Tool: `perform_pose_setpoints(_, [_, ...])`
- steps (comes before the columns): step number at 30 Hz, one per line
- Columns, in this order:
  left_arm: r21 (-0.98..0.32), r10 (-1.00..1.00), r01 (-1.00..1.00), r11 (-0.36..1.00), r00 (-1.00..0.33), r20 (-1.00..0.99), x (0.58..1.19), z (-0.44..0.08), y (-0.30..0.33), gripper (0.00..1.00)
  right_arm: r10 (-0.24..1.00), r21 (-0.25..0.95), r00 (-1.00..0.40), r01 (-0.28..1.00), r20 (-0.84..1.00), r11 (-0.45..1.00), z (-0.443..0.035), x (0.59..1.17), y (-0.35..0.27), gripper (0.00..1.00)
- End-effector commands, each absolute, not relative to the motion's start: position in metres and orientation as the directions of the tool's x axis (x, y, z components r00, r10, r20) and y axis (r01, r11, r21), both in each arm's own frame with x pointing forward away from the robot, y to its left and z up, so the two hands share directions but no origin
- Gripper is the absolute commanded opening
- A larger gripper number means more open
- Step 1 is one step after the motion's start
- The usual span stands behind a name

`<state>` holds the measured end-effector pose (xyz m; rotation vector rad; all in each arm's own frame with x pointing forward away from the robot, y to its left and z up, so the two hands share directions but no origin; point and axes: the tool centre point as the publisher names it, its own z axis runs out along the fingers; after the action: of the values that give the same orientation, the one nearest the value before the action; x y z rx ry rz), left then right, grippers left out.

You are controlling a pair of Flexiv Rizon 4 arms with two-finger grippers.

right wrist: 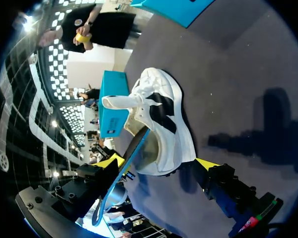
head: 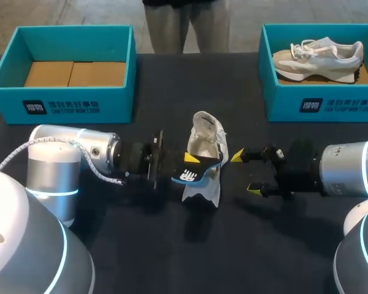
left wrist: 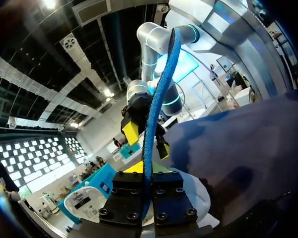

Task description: Take the shoe out of the shoebox, open the shoe tongue, remove and reinsert the insole, then place the shoe into the shoebox

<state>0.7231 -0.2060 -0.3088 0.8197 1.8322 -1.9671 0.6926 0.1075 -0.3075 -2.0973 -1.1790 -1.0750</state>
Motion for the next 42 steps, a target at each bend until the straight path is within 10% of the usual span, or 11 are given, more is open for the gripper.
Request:
perform_pose_setpoints(1, [-0.797,0.142,0.592,-0.116,-0.784,-0.604,0.727,-0.315,-0.208,0.00,0.472,-0.043,0.315,0.864,0.823,-0.501,-0.307,0.692,0.109,1.00])
perform_pose_setpoints(33, [-0.825,0.096,0.565,-0.031,-0.820,-0.565,0.752,-0.335,-0.216,0.02,0.472,-0.043,0.315,0.864,0.823,-0.501,-0.307,0.692,0.109,1.00])
perform_pose_setpoints(34, [-0.818,0.097,0.575,-0.032,-0.813,-0.575,0.750,-0.332,-0.216,0.33,0.472,-0.043,0.315,0.864,0.823,-0.501,-0.307,0.692,0.109,1.00])
perform_pose_setpoints(42, [-0.803,0.090,0.593,-0.049,-0.798,-0.595,0.743,-0.320,-0.214,0.36,0.472,-0.043,0.315,0.864,0.823,-0.501,-0.307,0.692,0.109,1.00])
